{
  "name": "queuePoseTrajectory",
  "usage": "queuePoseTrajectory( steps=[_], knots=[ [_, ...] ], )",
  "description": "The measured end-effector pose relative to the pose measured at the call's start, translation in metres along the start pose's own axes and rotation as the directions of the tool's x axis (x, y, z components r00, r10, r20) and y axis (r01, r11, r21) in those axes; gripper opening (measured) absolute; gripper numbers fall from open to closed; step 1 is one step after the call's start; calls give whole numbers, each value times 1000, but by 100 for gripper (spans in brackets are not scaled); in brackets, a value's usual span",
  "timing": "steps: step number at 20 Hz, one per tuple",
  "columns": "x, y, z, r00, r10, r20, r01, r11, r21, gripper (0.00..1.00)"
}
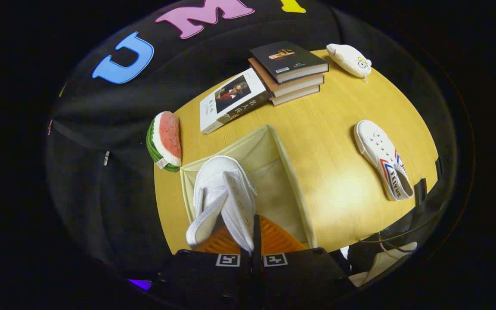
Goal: Open the storage box then place both shoes into the box .Put the left shoe in first, then the right shoe, with the right side of both shoes facing outward in a uniform manner.
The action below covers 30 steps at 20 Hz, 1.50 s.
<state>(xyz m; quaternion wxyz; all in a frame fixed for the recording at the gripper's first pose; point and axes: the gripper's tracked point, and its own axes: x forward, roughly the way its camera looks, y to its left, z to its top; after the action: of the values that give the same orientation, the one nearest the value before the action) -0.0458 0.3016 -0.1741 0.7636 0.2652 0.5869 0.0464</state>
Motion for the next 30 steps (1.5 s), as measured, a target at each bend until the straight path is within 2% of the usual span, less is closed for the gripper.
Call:
queuePoseTrajectory(
  steps=[3,5,10,11,13,16,17,20,24,27,30],
  knots=[
    [24,3,-11,998,-53,-31,54,998,24,5],
    [34,7,-13,998,-63,-25,63,998,17,5],
    [48,14,-13,999,-47,-4,47,999,2,5],
    [51,22,-16,1000,-9,-9,10,1000,11,5],
    [52,37,-26,996,67,-58,-66,998,21,22],
    [44,50,-19,992,116,-46,-117,993,-16,93],
    [40,52,-17,991,125,-41,-126,992,-31,98],
    [21,49,-9,988,154,-19,-155,985,-74,99],
    [-25,36,8,971,237,26,-229,956,-183,99],
    [-62,2,33,959,269,91,-235,932,-277,99],
    [-91,-50,59,949,267,169,-197,919,-342,99]
  ],
)
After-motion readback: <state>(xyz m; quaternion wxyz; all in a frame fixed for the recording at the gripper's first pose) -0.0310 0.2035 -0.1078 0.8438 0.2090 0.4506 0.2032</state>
